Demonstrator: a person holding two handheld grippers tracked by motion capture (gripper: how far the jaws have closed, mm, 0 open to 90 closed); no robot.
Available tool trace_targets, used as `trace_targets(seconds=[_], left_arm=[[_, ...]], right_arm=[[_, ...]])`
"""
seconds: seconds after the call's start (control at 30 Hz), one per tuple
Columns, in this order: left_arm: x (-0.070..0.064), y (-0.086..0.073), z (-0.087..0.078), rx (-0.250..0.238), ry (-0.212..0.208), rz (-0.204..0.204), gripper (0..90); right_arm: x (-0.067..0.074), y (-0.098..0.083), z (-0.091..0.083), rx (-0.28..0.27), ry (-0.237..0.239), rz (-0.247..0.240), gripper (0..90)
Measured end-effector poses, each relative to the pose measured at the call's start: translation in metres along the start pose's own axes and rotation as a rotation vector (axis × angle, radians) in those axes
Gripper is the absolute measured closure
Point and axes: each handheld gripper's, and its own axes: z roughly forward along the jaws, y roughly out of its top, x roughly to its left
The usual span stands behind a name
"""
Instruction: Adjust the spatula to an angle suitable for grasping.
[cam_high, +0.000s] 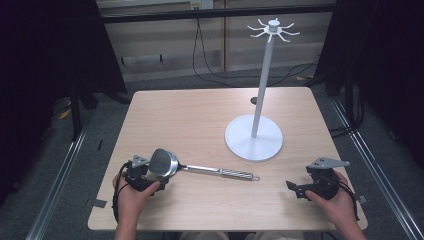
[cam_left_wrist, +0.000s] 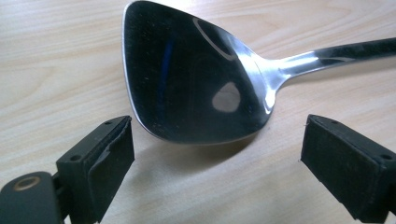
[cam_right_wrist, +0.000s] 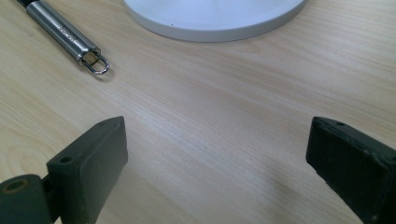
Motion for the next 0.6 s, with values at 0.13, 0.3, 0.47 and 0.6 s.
trace_targets(seconds=[0.13,0.3,0.47,0.6], left_arm=[[-0.002,-0.002,-0.001,0.003,-0.012,-0.008,10.0],[-0.003,-0.005,-0.004,0.017,-0.028,0.003,11.7],[-0.007,-0.008,-0.007,0.029,-0.054,0.024,14.3],[-0.012,-0.008,-0.008,0.022,-0.073,0.028,18.7]], right_arm=[[0.000,0.003,0.003,-0.003,0.004,-0.009,5.1],[0.003,0.007,0.007,-0.002,0.012,-0.012,5.1],[0.004,0.011,0.010,-0.006,0.020,-0.017,5.1],[0.004,0.013,0.011,-0.012,0.023,-0.017,5.1]])
